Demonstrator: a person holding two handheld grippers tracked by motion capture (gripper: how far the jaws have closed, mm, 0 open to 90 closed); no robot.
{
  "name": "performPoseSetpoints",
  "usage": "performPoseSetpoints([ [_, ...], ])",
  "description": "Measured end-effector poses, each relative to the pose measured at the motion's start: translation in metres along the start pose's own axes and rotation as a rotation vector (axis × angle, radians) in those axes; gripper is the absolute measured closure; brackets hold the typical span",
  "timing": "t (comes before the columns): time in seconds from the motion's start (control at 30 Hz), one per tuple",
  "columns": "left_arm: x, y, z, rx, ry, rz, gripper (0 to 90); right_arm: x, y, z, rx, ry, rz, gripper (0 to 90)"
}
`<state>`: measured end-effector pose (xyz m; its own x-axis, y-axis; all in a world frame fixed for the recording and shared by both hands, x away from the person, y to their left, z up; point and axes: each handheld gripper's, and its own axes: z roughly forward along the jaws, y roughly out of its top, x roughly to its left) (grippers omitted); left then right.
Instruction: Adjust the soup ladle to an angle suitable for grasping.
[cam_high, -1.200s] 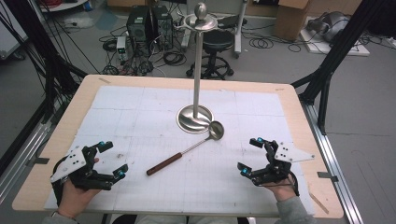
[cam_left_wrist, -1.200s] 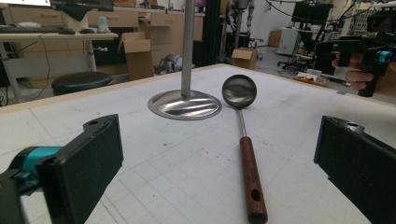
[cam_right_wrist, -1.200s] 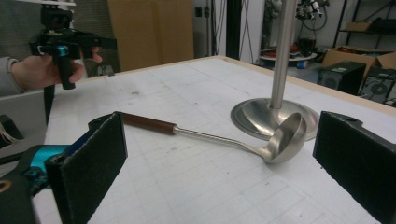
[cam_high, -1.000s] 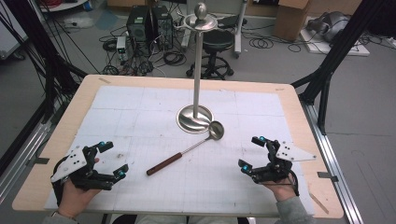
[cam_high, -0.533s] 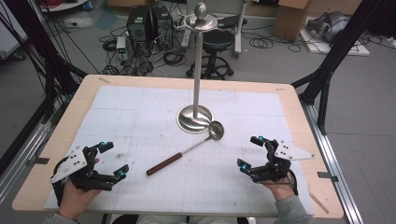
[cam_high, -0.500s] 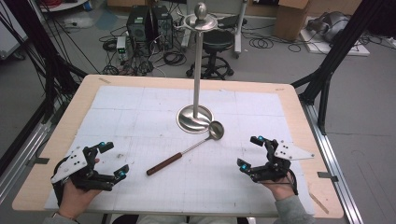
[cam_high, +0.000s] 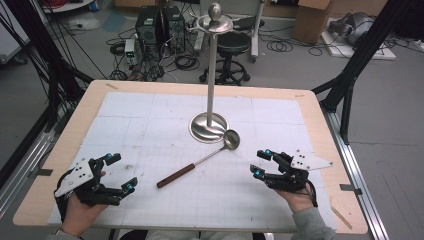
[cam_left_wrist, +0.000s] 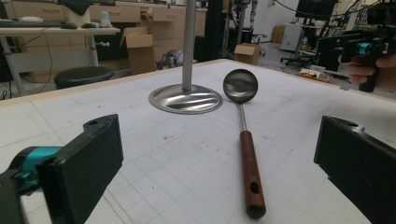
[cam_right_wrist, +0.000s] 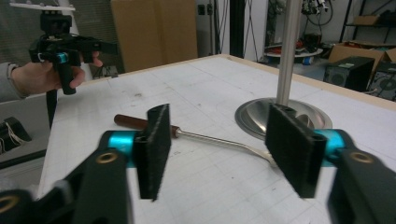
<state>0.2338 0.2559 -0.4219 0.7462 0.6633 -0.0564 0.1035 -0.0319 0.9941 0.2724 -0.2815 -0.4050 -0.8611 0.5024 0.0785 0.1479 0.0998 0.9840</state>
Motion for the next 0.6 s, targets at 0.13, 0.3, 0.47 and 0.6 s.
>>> performPoseSetpoints([
  [0.13, 0.0003, -0.0004, 0.0013, 0.005, -0.005, -0.001, 1.7, 0.0006, 0.0005, 0.0001, 0.01, 0.006, 0.0, 59.9],
  [0.3, -0.0008, -0.0005, 0.0014, 0.012, -0.008, 0.007, 1.7, 0.0047, 0.0049, -0.0022, 0.024, -0.017, -0.019, 89.2],
  [0.47, -0.0003, -0.0008, 0.0012, 0.01, -0.006, 0.001, 1.7, 0.0077, 0.0095, -0.0015, 0.013, -0.018, -0.044, 89.3],
  [0.6, -0.0004, -0.0011, 0.0021, 0.012, -0.008, 0.003, 1.7, 0.0072, 0.0091, 0.0036, 0.029, -0.013, -0.049, 89.3],
])
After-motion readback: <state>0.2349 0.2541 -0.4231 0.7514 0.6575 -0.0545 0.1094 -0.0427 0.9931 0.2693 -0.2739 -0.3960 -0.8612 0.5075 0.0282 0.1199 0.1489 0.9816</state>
